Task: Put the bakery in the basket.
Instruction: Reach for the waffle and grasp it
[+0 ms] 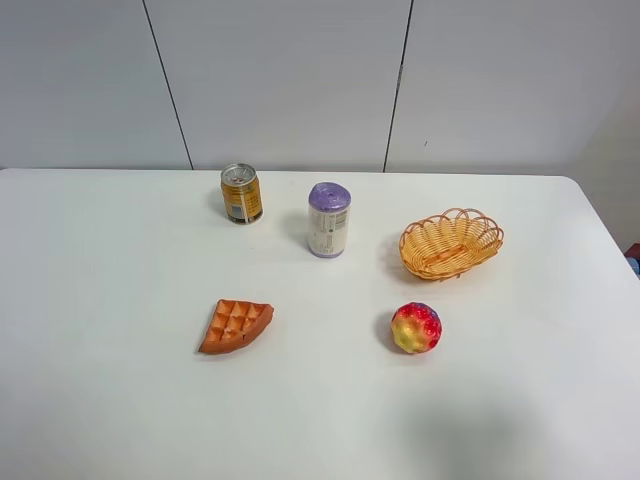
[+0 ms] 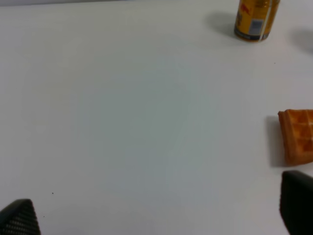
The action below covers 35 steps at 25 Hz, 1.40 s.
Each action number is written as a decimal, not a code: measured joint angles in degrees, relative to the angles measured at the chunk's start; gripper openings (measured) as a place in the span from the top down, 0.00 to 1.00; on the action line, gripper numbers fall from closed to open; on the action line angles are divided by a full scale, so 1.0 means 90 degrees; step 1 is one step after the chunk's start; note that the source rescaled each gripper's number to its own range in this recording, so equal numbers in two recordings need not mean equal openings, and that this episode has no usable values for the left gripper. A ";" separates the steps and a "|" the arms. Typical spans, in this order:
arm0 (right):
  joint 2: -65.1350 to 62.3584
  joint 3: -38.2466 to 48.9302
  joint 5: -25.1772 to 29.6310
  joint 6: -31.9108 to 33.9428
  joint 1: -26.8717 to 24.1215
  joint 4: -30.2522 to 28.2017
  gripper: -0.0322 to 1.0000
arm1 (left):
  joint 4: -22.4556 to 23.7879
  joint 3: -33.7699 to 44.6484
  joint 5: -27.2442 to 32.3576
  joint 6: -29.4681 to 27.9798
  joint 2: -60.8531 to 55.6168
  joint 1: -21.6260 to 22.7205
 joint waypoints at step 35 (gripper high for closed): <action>0.5346 -0.2188 -0.1444 -0.2241 0.1545 0.1731 0.03 | 0.0000 0.0000 0.0000 0.0000 0.0000 0.0000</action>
